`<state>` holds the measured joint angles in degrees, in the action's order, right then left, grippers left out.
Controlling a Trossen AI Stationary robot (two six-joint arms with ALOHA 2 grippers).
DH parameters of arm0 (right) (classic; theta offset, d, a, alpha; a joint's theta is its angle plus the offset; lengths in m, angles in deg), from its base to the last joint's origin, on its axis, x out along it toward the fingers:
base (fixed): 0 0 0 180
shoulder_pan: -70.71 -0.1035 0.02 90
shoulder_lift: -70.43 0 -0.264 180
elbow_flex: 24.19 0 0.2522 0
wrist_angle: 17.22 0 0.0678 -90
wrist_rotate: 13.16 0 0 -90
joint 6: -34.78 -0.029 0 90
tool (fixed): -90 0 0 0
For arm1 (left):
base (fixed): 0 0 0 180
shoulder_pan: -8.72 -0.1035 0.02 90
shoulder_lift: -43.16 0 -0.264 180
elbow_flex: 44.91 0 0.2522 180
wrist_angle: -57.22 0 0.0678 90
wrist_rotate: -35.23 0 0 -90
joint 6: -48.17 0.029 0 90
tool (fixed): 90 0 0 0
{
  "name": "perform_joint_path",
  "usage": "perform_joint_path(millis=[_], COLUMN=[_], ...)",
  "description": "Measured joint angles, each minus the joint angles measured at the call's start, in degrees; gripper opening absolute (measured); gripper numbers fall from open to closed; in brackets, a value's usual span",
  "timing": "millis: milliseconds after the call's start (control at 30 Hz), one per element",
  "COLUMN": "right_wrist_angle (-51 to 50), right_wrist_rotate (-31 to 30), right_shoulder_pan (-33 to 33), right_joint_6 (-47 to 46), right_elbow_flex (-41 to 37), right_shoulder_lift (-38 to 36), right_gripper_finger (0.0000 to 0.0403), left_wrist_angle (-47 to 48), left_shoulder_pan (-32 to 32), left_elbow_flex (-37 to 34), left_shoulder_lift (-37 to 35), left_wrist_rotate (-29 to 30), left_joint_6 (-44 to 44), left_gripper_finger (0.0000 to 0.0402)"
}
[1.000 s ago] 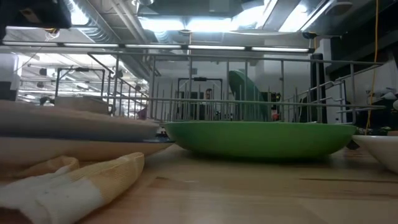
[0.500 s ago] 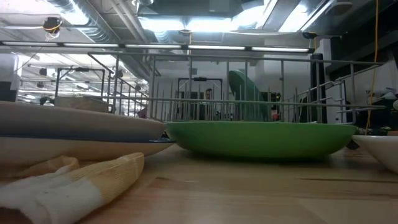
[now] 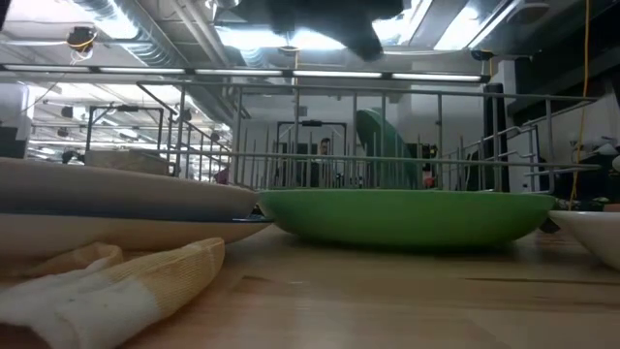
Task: Sort dishes
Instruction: Put the light green plate in the dish rack
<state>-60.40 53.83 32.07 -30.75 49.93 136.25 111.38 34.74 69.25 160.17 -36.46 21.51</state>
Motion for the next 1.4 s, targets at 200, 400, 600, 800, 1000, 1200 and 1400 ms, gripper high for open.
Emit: perform_joint_path(millis=[200,400,600,800,1000,1200,1400], right_wrist_angle=[0.0,0.6,0.9,0.8,0.9,0.9,0.9], right_wrist_rotate=[0.0,0.1,0.1,0.1,0.0,0.1,0.1], right_shoulder_pan=[0.0,0.0,0.0,0.0,0.0,0.0,0.0], right_joint_6=[-0.1,-0.3,-0.2,-0.2,-0.2,-0.2,-0.2], right_elbow_flex=[0.0,0.0,0.0,0.0,0.0,0.0,0.0], right_shoulder_lift=[0.0,0.0,0.0,0.0,0.0,0.0,0.0], right_gripper_finger=[0.0152,0.0152,0.0152,0.0152,0.0152,0.0152,0.0152], left_wrist_angle=[-2.0,-2.5,-3.3,-5.3,-7.6,-9.8,-9.8], left_shoulder_pan=[-4.6,-5.3,-3.4,-2.3,-3.3,-3.2,-2.3], left_elbow_flex=[-0.1,-0.1,-0.5,-3.2,-3.3,-3.3,-3.3], left_shoulder_lift=[4.2,6.3,6.3,6.9,7.0,7.0,8.2], left_wrist_rotate=[-1.8,-7.3,-8.3,-5.2,0.4,-3.1,-3.7], left_joint_6=[7.5,7.6,10.7,14.3,12.9,18.1,18.1], left_gripper_finger=[0.0166,0.0166,0.0166,0.0166,0.0166,0.0166,0.0166])
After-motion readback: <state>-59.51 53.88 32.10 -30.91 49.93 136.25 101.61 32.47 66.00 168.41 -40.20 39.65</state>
